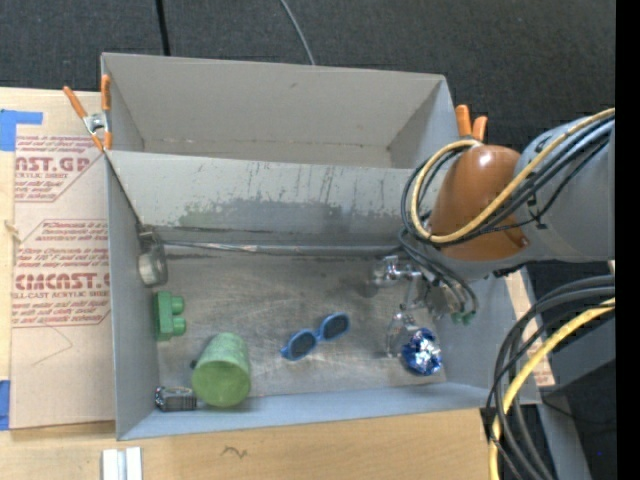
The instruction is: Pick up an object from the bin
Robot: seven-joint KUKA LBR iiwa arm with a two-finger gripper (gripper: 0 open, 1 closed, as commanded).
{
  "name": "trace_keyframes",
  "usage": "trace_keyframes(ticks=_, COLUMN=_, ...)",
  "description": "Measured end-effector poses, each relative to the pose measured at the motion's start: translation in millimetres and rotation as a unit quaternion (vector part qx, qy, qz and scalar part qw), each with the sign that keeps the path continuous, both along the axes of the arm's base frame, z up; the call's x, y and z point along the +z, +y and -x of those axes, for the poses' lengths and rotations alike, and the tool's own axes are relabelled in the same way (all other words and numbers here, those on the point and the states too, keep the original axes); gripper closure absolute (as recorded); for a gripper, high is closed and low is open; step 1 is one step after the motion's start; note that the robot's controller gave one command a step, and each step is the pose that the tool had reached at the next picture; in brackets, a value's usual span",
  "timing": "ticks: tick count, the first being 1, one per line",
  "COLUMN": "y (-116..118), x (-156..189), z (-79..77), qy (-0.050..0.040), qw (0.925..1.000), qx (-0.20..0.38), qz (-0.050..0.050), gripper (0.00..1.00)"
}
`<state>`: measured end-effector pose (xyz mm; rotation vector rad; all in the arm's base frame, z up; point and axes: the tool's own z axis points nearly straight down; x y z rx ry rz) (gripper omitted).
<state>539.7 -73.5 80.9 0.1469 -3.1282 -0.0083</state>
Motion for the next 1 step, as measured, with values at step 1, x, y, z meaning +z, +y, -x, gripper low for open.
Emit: trace_keyframes(ticks=1, y=60.0, x=-9.1, z=2.8, qy=-0.0079, qw=0.994, qx=0.109, qz=0.002, gripper=0.0)
